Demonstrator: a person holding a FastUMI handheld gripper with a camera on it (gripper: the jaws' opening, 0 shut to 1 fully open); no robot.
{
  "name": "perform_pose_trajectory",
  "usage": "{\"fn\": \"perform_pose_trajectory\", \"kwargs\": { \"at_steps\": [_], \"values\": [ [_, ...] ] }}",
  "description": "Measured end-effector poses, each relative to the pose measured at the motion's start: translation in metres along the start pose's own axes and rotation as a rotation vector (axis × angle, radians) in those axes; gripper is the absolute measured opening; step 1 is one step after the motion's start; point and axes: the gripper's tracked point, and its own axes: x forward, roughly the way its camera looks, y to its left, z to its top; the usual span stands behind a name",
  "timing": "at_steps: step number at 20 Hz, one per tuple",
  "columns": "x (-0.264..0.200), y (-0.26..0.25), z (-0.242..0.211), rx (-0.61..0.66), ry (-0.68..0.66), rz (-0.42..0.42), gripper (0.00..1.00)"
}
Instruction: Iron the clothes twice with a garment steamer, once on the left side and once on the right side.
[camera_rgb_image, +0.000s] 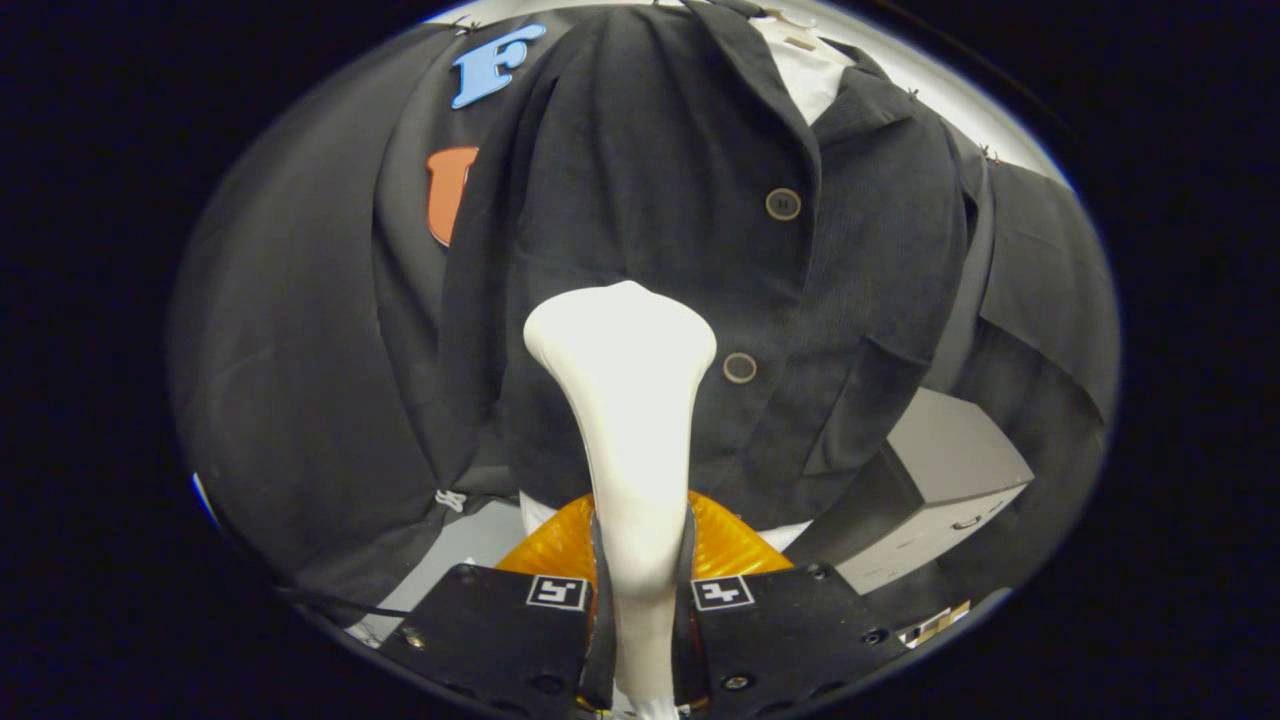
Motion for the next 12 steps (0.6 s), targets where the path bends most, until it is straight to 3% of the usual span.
{"fn": "perform_pose_trajectory", "kwargs": {
  "at_steps": [12],
  "values": [
    [0.024, 0.014, -0.088, -0.031, 0.123, 0.014, 0.25]
  ]
}}
